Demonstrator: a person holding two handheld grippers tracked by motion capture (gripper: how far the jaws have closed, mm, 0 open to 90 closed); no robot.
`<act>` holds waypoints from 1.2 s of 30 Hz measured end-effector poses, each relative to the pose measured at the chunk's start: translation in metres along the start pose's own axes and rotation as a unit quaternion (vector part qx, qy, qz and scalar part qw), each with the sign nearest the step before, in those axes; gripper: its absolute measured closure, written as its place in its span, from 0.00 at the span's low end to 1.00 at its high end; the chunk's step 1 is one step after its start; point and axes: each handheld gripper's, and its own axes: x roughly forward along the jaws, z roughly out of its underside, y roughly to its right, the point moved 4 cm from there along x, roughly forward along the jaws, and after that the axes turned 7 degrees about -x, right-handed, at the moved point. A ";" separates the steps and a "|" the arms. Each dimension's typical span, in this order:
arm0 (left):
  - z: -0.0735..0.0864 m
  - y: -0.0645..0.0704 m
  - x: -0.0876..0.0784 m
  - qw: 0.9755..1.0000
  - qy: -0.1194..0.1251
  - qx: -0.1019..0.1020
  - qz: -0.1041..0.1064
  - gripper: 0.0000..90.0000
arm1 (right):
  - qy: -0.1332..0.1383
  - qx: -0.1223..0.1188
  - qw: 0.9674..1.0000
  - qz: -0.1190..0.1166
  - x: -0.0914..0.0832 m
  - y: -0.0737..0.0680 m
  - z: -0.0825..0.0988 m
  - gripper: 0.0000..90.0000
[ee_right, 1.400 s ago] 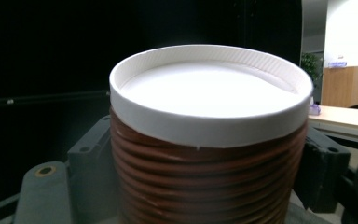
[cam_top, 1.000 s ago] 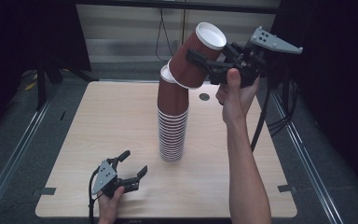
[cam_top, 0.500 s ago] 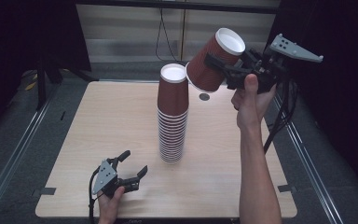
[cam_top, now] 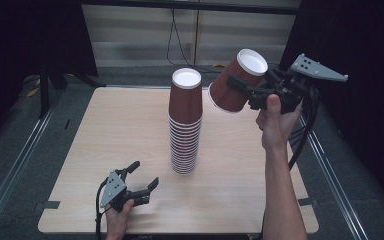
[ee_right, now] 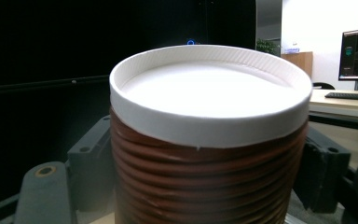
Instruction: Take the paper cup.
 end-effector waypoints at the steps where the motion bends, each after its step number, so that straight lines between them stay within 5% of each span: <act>1: 0.000 0.000 0.000 1.000 0.000 0.000 0.001 0.17 | 0.000 0.001 1.000 0.000 -0.001 0.000 0.002 0.23; 12: 0.000 0.002 0.002 1.000 -0.011 0.016 -0.009 0.18 | -0.025 0.015 1.000 0.006 -0.014 0.001 0.038 0.23; 21: 0.000 0.003 0.003 1.000 -0.028 -0.006 0.008 0.18 | -0.030 0.046 0.998 0.008 -0.025 0.000 0.083 0.24; 28: -0.006 0.007 0.002 0.999 -0.034 -0.014 0.031 0.21 | -0.059 0.050 0.997 0.009 -0.028 -0.009 0.117 0.24; 30: -0.008 0.008 0.002 0.999 -0.039 0.001 0.030 0.21 | -0.061 0.052 0.997 0.008 -0.028 -0.010 0.124 0.23; 36: -0.012 0.016 0.008 0.998 -0.046 -0.004 0.039 0.21 | -0.074 0.058 0.996 0.004 -0.028 -0.018 0.148 0.23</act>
